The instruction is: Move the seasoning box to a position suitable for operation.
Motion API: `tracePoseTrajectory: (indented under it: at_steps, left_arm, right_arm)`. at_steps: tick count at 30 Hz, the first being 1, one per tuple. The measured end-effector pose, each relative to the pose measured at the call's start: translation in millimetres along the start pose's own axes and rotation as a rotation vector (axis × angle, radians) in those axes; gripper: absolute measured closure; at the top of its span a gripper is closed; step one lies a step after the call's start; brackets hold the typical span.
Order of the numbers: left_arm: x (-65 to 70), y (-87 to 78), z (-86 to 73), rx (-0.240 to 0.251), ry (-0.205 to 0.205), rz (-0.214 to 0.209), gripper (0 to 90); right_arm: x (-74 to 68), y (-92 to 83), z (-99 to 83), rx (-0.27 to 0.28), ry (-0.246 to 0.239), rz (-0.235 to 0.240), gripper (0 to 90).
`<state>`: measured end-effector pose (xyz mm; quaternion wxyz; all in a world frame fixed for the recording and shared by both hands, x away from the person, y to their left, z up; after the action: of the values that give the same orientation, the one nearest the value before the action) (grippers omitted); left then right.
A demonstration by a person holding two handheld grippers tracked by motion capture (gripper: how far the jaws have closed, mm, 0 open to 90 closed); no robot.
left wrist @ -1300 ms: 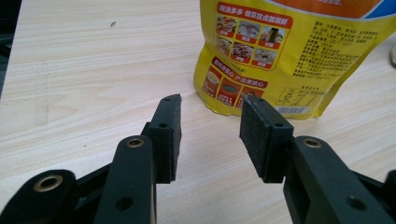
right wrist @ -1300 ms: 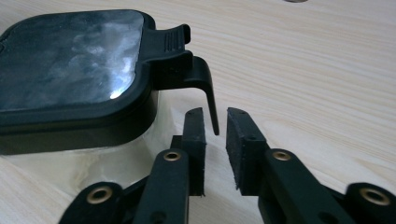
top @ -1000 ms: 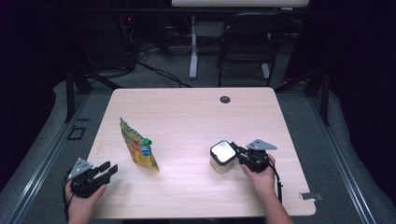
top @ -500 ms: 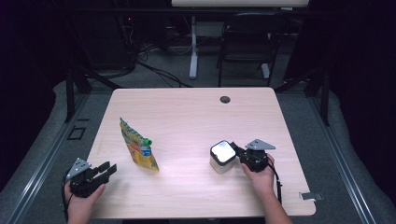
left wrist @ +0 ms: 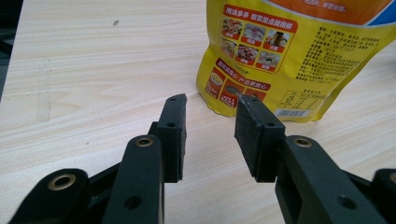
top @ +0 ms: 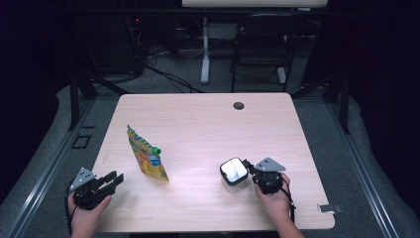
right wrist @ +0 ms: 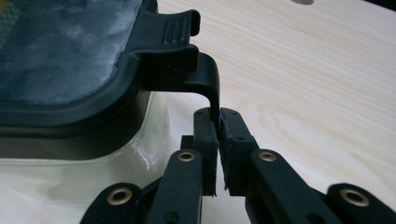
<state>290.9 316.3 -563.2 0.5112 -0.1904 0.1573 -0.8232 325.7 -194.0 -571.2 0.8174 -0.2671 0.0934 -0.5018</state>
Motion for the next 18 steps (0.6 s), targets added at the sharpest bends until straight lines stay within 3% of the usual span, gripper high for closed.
tracePoseTrajectory:
  at_steps: [4,11,18]
  left_arm:
    - [-0.4,-1.5,0.7,0.006,0.002,0.002,63.8]
    - [0.1,-1.5,0.7,0.008,0.001,0.004,64.0]
    - [2.1,0.3,0.1,0.002,0.005,-0.001,64.0]
  right_arm:
    - [-5.6,-8.6,-8.6,-0.007,0.040,0.018,86.3]
    - [-11.8,-28.7,-18.5,-0.013,0.064,0.004,86.3]
    - [-21.1,-37.7,-23.5,0.018,0.071,0.004,86.2]
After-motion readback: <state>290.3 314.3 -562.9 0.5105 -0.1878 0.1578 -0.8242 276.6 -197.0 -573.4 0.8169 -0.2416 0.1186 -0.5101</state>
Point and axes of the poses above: each handheld gripper's, and its own axes: y roughly forward along the jaws, z roughly out of its top, x roughly to its right, the point moved 2 cm from there along y, roughly forward along the jaws, and after that the axes turned 4 degrees about x, right-handed, at the moved point
